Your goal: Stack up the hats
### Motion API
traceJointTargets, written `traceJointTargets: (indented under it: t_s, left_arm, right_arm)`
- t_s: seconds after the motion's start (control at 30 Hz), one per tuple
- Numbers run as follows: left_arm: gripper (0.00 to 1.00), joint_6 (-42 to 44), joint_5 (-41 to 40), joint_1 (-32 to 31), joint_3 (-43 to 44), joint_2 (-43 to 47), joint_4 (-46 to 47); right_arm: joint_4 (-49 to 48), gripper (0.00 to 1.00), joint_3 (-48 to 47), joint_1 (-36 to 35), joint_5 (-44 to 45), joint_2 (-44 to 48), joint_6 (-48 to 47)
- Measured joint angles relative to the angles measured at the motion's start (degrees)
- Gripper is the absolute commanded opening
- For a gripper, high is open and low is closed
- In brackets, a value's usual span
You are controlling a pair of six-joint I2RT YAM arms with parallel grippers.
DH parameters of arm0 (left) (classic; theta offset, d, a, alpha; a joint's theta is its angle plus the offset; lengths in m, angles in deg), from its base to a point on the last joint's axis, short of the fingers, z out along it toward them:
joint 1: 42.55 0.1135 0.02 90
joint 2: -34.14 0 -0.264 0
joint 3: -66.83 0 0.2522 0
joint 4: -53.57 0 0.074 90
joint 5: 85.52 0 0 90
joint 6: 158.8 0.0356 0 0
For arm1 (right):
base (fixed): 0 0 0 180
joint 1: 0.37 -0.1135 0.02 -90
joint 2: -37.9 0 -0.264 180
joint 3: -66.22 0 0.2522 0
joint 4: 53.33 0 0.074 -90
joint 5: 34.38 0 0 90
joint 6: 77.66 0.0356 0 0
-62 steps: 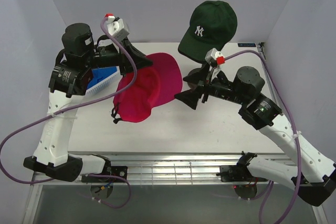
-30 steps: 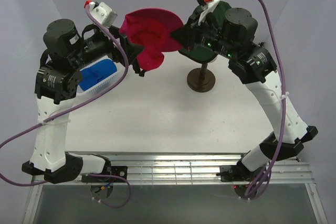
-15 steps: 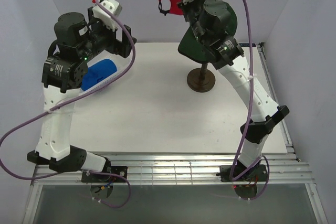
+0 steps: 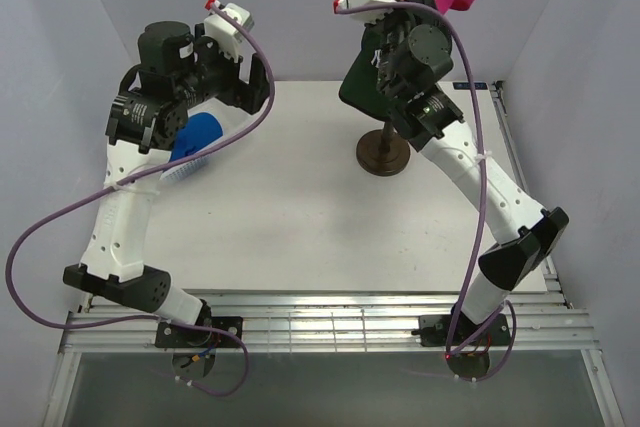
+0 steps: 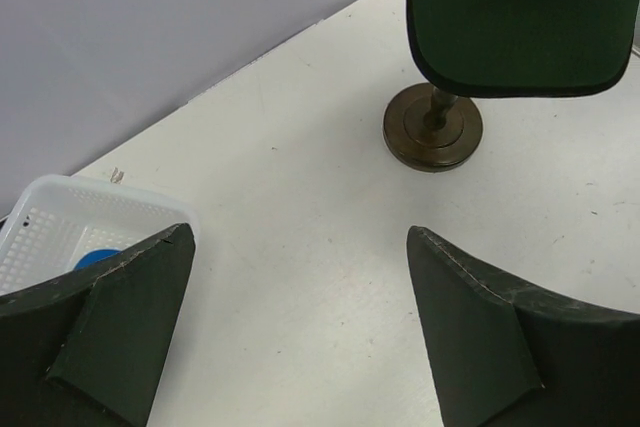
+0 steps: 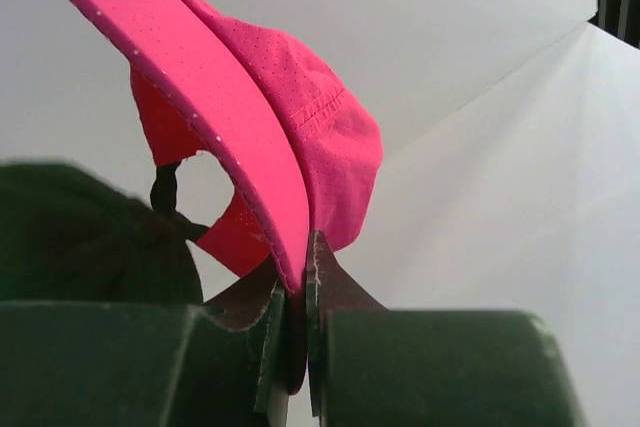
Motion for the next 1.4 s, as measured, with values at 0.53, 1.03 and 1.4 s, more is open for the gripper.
traceJointTargets:
  t_s: [0.53,1.03,1.4]
  left_arm:
    - [0.98,0.02,0.59,0.00,-2.95,1.95,0.26]
    - [0.77,-0.85,6.58,0.02,-9.70,2.21,4.44]
    - [0.68,-0.52,27.04,-3.98,-21.90,-6.45,14.84]
  right_arm:
    - [10.47,0.08,14.62,-3.56,4.55,4.81,-0.74]
    - [10.34,0.08,20.96,-5.86,6.58,9.03,-0.98]
    - [2.99,0.08,25.38,-6.03,6.54,10.84,-7.34]
